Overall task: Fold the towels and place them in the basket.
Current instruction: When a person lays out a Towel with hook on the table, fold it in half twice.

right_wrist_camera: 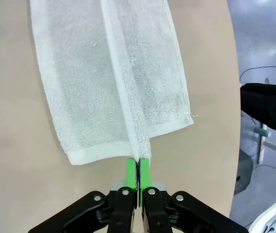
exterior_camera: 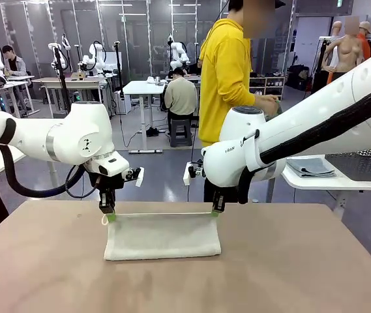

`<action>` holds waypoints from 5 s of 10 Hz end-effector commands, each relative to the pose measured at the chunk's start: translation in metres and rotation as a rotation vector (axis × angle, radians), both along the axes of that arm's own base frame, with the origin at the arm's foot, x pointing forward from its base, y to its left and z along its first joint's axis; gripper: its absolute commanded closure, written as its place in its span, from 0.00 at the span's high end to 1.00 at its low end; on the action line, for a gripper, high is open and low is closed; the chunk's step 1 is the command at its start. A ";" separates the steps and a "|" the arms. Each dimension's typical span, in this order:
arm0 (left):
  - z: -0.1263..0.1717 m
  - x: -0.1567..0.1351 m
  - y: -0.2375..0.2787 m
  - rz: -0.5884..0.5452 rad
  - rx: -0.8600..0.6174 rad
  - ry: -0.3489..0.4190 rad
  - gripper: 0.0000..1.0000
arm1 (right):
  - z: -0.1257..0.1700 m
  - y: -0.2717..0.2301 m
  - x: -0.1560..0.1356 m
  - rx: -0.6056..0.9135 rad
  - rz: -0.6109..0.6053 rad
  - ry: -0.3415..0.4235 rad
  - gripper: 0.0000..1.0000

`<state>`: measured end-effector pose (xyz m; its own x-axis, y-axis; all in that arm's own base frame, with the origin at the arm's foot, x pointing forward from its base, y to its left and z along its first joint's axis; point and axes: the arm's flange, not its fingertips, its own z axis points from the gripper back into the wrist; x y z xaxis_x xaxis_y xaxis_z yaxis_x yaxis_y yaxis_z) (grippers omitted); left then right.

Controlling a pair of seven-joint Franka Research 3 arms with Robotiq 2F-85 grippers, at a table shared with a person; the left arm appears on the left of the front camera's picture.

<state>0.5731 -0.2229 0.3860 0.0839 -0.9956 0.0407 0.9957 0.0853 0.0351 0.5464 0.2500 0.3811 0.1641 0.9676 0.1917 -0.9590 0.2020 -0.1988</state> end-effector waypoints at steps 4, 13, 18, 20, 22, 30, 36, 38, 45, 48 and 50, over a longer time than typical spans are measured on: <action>0.002 -0.003 0.000 0.004 -0.004 0.003 0.07 | 0.002 0.000 -0.002 -0.002 -0.006 0.013 0.04; -0.031 0.042 -0.008 -0.018 0.022 0.039 0.07 | -0.047 0.008 0.056 0.000 -0.053 0.022 0.04; -0.033 0.036 -0.007 0.006 0.054 -0.025 1.00 | -0.044 0.008 0.055 0.008 -0.028 -0.053 0.91; -0.029 0.032 -0.001 0.012 0.015 -0.032 1.00 | -0.043 0.002 0.053 0.011 -0.052 -0.051 1.00; -0.022 0.025 0.008 0.110 -0.022 -0.028 0.98 | -0.037 -0.004 0.049 0.043 -0.163 -0.005 0.93; 0.020 -0.129 0.051 0.706 -0.283 -0.025 1.00 | -0.004 0.010 0.016 0.107 -0.737 0.138 1.00; 0.029 -0.180 0.081 0.686 -0.266 -0.135 1.00 | -0.020 0.002 0.022 0.118 -0.803 0.166 1.00; 0.029 -0.180 0.081 0.686 -0.266 -0.135 1.00 | -0.020 0.002 0.022 0.118 -0.803 0.166 1.00; 0.029 -0.180 0.081 0.686 -0.266 -0.135 1.00 | -0.042 0.011 0.024 0.110 -0.947 0.210 1.00; 0.029 -0.180 0.081 0.686 -0.266 -0.135 1.00 | -0.065 0.016 0.025 0.109 -1.029 0.227 1.00; 0.029 -0.180 0.081 0.686 -0.266 -0.135 1.00 | -0.078 0.021 0.026 0.104 -1.075 0.221 1.00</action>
